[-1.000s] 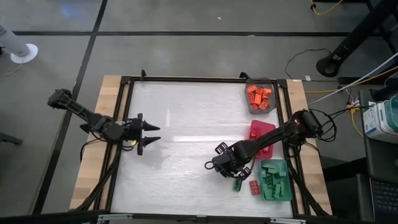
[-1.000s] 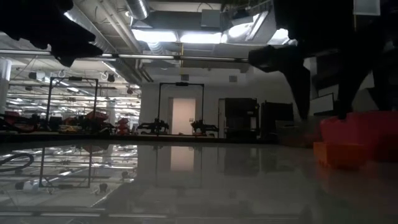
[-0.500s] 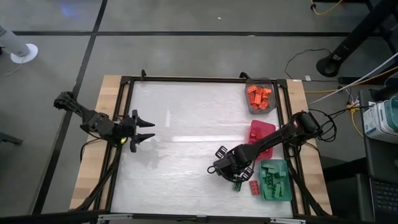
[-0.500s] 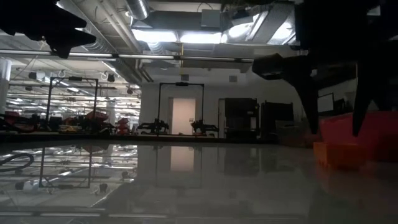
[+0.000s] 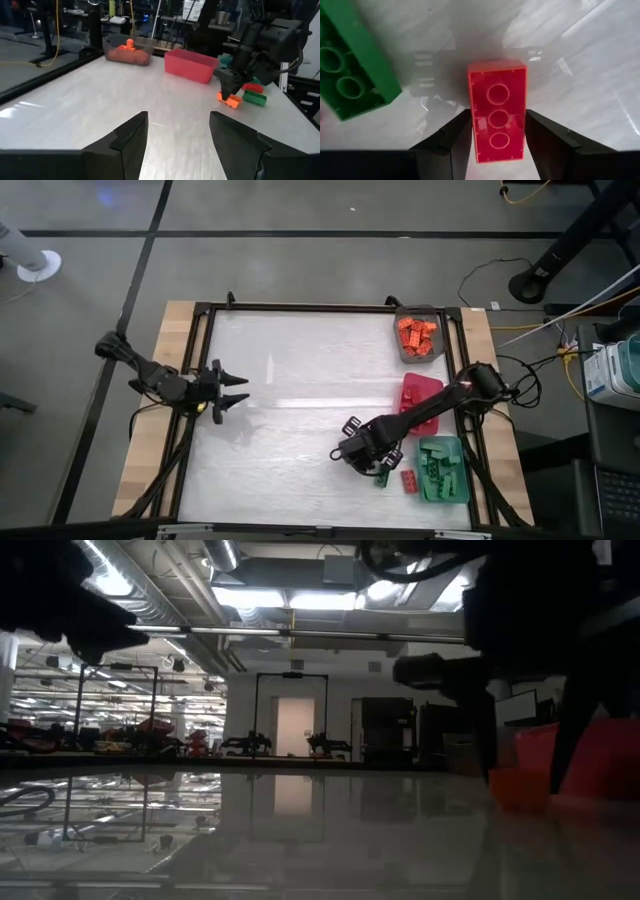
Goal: Sort blocks
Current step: Put the orange game piece into the black bin
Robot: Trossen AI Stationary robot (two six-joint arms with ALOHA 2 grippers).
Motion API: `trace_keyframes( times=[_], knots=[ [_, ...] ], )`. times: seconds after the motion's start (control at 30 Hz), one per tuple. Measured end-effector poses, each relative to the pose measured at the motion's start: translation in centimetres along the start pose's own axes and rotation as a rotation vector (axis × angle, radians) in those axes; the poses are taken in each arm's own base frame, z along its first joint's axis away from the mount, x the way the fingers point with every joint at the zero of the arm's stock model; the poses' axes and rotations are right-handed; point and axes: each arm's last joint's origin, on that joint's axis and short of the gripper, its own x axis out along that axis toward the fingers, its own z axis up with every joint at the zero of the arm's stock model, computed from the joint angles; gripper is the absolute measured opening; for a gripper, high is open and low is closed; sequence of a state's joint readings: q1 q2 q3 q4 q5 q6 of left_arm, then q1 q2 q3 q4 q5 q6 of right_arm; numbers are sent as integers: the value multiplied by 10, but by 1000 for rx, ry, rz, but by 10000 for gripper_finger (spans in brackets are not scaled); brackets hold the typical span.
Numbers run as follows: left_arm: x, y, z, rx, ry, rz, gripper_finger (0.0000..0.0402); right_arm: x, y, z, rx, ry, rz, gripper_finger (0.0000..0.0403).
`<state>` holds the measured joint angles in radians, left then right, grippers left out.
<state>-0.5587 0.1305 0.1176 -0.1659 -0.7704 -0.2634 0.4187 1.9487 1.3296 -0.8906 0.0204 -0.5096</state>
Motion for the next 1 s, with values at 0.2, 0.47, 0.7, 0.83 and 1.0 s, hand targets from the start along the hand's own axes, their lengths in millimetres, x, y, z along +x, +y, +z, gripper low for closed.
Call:
trace_keyframes(
  times=[0.2,0.47,0.7,0.83,1.0],
  knots=[
    [0,2,-9,-36,-14,-4,200,14,-1,2,8,33,25,177],
    [-1,1,-1,54,-89,-20,200,9,-3,5,64,53,33,137],
    [4,-1,-12,35,-122,-25,200,-22,-9,7,125,158,6,137],
    [5,1,-10,68,-135,-1,200,-47,-21,1,239,241,-46,137],
    [7,5,-7,134,-157,56,200,-77,-47,-15,363,301,-85,137]
  ],
)
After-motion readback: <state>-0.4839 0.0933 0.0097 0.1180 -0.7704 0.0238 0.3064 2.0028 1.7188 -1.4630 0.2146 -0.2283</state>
